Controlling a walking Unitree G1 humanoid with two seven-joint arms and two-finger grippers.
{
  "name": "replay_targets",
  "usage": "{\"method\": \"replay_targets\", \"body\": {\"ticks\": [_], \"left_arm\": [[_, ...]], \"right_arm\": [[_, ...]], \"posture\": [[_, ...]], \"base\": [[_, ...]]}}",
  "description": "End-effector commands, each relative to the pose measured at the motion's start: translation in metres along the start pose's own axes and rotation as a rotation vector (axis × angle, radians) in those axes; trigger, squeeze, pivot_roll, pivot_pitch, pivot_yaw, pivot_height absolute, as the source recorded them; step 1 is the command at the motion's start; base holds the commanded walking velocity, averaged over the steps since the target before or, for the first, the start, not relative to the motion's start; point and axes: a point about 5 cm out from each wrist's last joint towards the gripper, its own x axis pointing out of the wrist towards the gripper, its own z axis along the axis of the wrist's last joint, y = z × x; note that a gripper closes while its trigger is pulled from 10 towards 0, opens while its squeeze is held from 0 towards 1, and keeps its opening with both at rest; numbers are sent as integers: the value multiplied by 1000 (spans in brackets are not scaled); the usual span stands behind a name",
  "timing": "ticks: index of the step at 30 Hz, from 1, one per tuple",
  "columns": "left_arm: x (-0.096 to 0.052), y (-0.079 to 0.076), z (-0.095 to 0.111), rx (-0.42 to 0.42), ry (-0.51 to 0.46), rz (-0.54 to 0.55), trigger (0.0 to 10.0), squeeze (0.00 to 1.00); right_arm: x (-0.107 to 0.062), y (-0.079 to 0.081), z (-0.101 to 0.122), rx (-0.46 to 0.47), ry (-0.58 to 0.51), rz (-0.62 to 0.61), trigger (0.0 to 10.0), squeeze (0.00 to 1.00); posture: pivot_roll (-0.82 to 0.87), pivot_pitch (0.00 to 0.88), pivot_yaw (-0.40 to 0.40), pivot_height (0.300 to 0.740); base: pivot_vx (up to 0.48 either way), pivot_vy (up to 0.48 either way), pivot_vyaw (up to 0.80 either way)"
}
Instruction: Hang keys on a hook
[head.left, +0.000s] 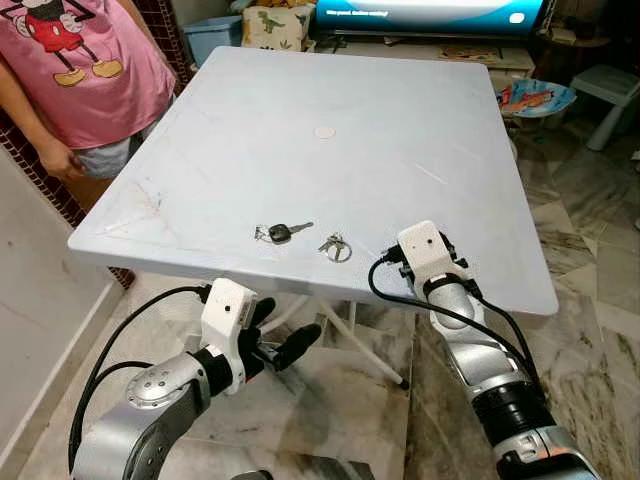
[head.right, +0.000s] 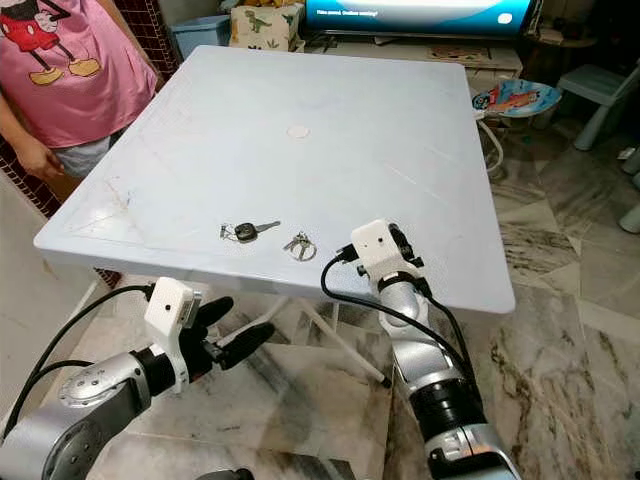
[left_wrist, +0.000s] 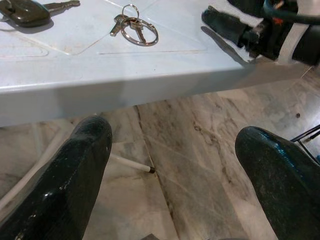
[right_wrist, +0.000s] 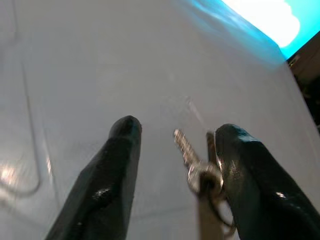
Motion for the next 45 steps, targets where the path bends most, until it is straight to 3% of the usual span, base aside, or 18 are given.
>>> {"method": "replay_targets", "body": {"ticks": [1,4,7,8,9,10,15,22,25,27,34,45], "left_arm": [[-1,0,-2,12,12,2,10000,0],[-1,0,-2,11,11,0,10000,0],[0,0,-2,10,11,-1,10000,0],[0,0,-2,10,11,-1,10000,0],[0,0,-2,9,11,-2,10000,0],[0,0,-2,7,12,-2,10000,0],[0,0,-2,3,11,-2,10000,0],[1,-1,-3,0,15,-14,10000,0],[2,0,-2,9,17,-19,10000,0],[4,1,0,15,16,-20,10000,0],[4,1,0,19,18,-22,10000,0],[2,0,-3,20,27,-21,10000,0]], "right_arm": [[-2,1,1,-15,-1,11,10000,976],[-6,0,-6,-45,30,15,10000,898],[-11,-3,-9,-110,30,14,10000,361],[-11,-3,-9,-110,30,14,10000,361],[-14,-4,-12,-141,28,23,10000,118],[-16,-4,-16,-156,33,32,10000,0],[-23,-7,-26,-181,54,38,10000,0],[-27,-19,-35,-138,96,-16,10000,0],[-24,-24,-29,-75,80,-65,10000,0],[-20,-33,-24,62,83,-137,10000,0],[-16,-40,-24,190,95,-183,10000,0],[-12,-31,-32,191,118,-84,10000,0]], "posture": [[111,108,26,740],[111,108,26,740],[107,109,27,740],[107,109,27,740],[107,109,27,740],[107,109,27,740],[107,109,27,740],[100,114,30,740],[99,117,32,740],[98,113,34,740],[101,118,36,740],[101,118,36,740]], "base": [[0,0,0],[0,0,0],[0,0,0],[0,0,0],[0,0,0],[0,0,0],[0,0,0],[0,0,0],[0,0,0],[0,0,0],[0,0,0],[0,0,0]]}}
